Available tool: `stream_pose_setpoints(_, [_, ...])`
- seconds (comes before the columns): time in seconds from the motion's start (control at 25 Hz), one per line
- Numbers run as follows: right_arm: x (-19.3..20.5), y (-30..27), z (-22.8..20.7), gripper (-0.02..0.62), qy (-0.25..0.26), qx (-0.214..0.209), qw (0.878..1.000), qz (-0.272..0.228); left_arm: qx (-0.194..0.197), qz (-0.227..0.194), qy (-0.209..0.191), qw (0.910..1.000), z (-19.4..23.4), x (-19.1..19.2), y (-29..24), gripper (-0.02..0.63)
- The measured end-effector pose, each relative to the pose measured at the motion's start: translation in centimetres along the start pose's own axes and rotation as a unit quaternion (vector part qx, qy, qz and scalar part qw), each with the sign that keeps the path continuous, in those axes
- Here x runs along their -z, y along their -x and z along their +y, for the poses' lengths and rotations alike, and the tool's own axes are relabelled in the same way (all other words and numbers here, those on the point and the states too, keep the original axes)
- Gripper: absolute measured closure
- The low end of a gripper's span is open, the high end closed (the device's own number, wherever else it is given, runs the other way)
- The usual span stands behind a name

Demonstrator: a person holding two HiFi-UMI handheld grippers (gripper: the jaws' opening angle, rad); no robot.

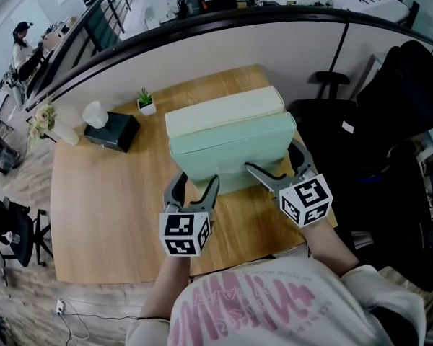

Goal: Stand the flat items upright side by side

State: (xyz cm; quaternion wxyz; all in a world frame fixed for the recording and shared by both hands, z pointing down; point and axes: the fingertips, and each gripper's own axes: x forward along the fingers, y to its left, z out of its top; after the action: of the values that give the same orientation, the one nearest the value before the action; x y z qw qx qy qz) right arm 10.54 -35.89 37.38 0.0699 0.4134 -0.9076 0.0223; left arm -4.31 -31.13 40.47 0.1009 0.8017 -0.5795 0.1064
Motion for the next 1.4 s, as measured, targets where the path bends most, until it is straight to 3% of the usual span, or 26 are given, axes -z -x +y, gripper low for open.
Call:
stream_pose_setpoints(0.44, [0.2, 0.0, -0.4, 0.084, -0.017, -0.002, 1.000, 0.007, -0.006, 0.001, 0.013, 0.9999, 0.8, 0.0, 0.5, 0.288])
stream_pose_setpoints(0.76, [0.1, 1.3, -0.4, 0.084, -0.053, 0.011, 0.999, 0.010, -0.022, -0.021, 0.099, 0.9946, 1.9, -0.7, 3.7, 0.311])
stream_pose_setpoints(1.08, [0.6, 2.3, -1.2, 0.084, -0.107, 0.048, 0.993, -0.005, -0.065, -0.031, 0.124, 0.9897, 4.7, 0.7, 7.7, 0.347])
stream_pose_setpoints(1.2, [0.2, 3.3, -1.9, 0.084, -0.153, 0.080, 0.985, -0.028, -0.087, -0.037, 0.133, 0.9866, 6.5, 1.2, 9.8, 0.374])
stream_pose_setpoints(1.28, [-0.2, 4.5, -2.6, 0.100, -0.196, 0.115, 0.972, -0.057, -0.099, -0.038, 0.136, 0.9851, 7.9, 1.6, 11.4, 0.399])
stream_pose_setpoints(1.4, [-0.4, 7.1, -2.6, 0.294, -0.249, 0.186, 0.944, -0.113, -0.107, -0.035, 0.137, 0.9841, 10.2, 2.5, 14.1, 0.450])
